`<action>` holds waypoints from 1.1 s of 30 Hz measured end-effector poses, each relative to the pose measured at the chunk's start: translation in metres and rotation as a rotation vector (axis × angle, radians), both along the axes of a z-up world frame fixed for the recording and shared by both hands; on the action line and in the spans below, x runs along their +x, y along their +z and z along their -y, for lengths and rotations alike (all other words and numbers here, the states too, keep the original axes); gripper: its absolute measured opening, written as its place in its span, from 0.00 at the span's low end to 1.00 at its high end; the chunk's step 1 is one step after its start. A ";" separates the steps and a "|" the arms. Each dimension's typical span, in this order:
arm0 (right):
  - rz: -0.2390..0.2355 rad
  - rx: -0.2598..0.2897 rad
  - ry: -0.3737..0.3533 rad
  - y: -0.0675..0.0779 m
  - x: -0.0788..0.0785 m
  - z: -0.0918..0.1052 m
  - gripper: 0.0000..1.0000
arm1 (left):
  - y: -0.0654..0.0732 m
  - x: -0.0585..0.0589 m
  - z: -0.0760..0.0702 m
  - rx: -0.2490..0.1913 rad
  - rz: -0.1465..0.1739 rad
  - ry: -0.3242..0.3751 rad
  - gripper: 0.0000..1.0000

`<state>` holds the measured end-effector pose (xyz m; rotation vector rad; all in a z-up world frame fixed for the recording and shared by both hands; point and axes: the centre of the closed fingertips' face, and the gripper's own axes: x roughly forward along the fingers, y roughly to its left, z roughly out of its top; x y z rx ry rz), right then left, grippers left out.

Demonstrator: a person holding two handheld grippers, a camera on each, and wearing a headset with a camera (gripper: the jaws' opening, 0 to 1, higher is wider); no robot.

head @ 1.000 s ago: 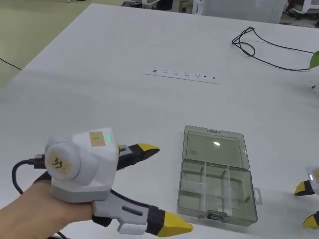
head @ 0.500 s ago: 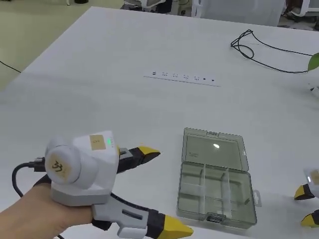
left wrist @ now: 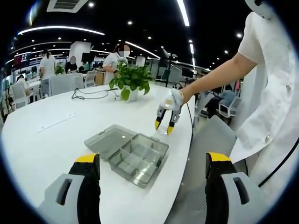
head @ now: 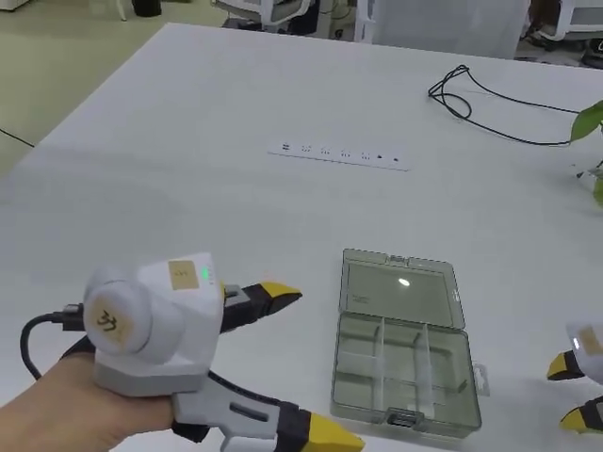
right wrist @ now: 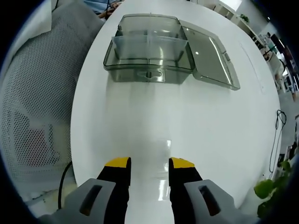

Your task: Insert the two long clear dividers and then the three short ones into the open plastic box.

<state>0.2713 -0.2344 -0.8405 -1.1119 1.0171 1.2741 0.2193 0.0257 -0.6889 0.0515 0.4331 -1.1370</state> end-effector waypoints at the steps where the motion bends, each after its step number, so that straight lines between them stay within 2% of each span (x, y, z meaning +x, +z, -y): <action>1: 0.011 0.009 -0.004 0.003 0.001 -0.002 0.33 | 0.001 0.000 0.000 -0.002 0.001 0.000 0.96; 10: 0.090 0.078 -0.025 0.035 0.002 -0.022 0.33 | 0.006 -0.001 0.003 -0.005 0.017 -0.013 0.96; 20: 0.205 0.165 -0.076 0.088 -0.002 -0.051 0.33 | 0.016 0.001 0.007 -0.017 0.027 -0.007 0.95; 26: 0.265 0.213 -0.086 0.120 -0.011 -0.072 0.33 | 0.024 0.003 0.010 -0.034 0.029 0.005 0.93; 29: 0.290 0.233 -0.089 0.135 -0.017 -0.083 0.33 | 0.028 0.003 0.013 -0.058 0.014 0.009 0.93; 33: 0.317 0.240 -0.072 0.146 -0.027 -0.095 0.33 | 0.032 0.003 0.016 -0.074 0.000 0.018 0.91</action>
